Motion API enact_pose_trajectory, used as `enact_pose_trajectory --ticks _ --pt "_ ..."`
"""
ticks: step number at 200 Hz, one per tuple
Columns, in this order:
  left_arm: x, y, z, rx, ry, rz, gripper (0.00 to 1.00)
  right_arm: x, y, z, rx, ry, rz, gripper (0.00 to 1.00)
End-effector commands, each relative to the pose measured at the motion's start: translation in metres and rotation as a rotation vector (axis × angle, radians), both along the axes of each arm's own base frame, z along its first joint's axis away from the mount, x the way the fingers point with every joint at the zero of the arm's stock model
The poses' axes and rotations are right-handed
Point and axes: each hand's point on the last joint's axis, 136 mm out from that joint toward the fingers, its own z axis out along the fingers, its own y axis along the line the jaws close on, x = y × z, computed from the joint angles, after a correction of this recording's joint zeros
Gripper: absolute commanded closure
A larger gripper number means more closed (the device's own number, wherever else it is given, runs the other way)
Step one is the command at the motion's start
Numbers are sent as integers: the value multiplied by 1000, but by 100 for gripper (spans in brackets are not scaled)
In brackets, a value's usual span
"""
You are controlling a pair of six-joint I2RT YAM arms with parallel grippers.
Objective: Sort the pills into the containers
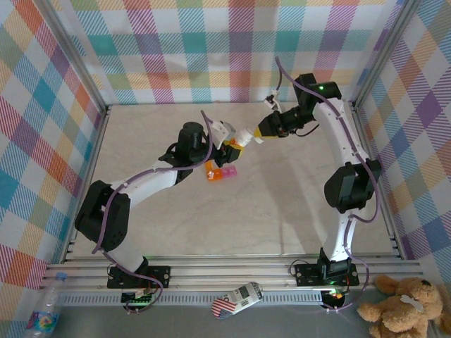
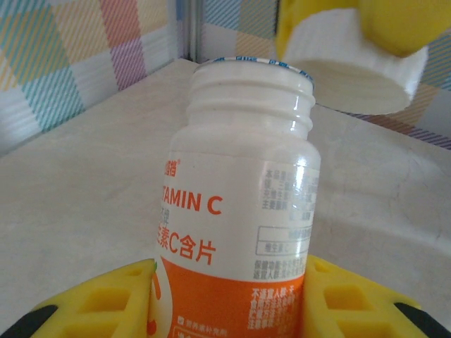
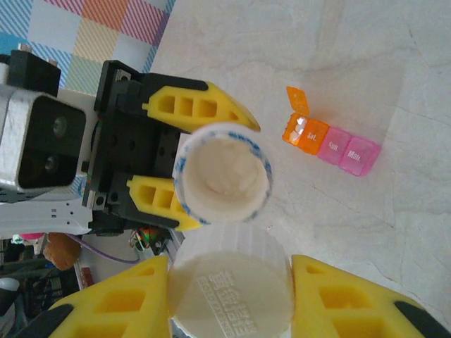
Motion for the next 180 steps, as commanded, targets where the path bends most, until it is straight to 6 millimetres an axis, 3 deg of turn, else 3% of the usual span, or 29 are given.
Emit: enact_pose_trajectory --ticks 1,180 --pt "1 2 45 -70 -95 2 100 -5 -8 20 28 -27 -27 68" --pt "-8 -22 36 -84 -40 -75 100 7 12 17 103 17 2 69"
